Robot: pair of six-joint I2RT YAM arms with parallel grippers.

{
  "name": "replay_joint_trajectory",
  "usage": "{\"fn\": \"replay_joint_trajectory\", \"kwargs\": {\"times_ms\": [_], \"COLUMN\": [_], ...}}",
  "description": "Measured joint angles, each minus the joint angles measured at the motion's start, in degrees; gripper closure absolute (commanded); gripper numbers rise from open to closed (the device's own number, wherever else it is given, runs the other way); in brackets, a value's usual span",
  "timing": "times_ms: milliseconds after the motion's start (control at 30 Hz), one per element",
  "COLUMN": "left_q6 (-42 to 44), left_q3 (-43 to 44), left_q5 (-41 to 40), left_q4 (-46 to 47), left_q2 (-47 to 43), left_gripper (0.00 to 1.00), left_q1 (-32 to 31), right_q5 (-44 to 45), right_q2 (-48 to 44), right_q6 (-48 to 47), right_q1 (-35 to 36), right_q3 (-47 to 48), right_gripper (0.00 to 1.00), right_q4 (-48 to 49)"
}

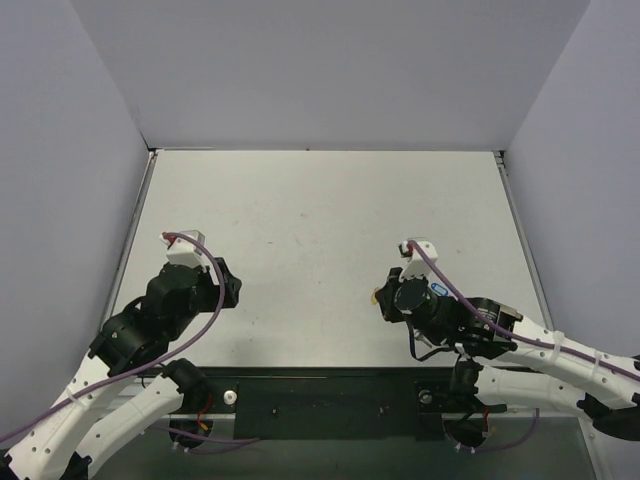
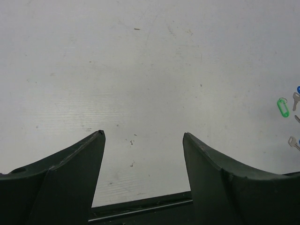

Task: Remove the keys from the keyring

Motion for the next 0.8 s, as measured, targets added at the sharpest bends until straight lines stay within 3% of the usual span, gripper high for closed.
{"fn": "replay_joint_trajectory", "kwargs": {"times_ms": [467, 800], "left_q6": [2.80, 3.10], "left_q3": [-0.92, -1.53], "left_q5": [1.66, 2.05], "left_q4": [2.80, 3.32], "left_q2": [-1.99, -3.87], "left_gripper": [0.24, 0.25], "left_q1": [2.84, 4.70], "right_q5": [-6.82, -13.27], "right_q2": [-3.50, 1.38], "right_q6": [1.70, -2.32], "right_q1": [-14.32, -33.03], "right_q3": [-0.87, 8.46], "right_gripper": [1.00, 1.00], "right_q4": [-6.38, -14.95]}}
